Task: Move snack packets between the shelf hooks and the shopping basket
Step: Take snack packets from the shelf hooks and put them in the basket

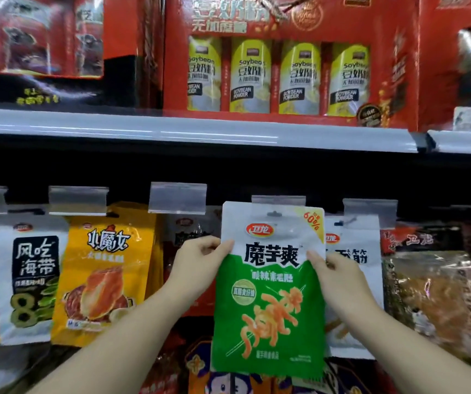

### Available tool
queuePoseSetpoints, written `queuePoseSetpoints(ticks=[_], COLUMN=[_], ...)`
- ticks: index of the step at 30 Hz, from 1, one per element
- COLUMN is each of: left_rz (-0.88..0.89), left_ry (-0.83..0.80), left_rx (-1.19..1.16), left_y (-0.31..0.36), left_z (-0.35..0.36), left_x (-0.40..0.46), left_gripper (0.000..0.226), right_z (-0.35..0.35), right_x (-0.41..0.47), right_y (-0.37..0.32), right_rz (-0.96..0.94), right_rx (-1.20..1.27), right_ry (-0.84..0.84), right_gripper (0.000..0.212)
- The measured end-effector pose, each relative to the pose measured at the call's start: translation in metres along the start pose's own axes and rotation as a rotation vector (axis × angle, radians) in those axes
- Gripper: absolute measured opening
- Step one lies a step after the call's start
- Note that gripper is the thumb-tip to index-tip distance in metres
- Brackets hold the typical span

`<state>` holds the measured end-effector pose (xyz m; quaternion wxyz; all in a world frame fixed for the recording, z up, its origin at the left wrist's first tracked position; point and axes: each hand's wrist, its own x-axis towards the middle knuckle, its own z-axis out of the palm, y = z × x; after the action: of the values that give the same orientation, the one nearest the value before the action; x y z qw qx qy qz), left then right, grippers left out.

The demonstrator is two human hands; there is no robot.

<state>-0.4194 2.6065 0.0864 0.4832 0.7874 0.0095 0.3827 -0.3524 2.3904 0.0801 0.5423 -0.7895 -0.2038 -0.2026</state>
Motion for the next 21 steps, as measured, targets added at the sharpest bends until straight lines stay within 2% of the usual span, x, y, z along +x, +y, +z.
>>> queuePoseSetpoints(ticks=[12,17,21], left_rz=[-0.071,-0.129,-0.157], left_ry=[0.005,0.065,0.074], left_rx=[0.043,0.094,0.143], left_y=[-0.008,-0.019,-0.025], left_z=[0.008,0.02,0.026], left_x=[0.025,0.035,0.045], left_gripper=[0.031,0.034,0.034], right_z=[0.006,0.015,0.022], right_x=[0.025,0.038,0.053], right_y=[0.001,0.009,0.02], right_rz=[0.013,0.052,0.083], right_rx=[-0.087,-0.112,-0.248], right_ry=[-0.008,-0.027,-0.019], right_gripper=[0.045,0.041,0.041])
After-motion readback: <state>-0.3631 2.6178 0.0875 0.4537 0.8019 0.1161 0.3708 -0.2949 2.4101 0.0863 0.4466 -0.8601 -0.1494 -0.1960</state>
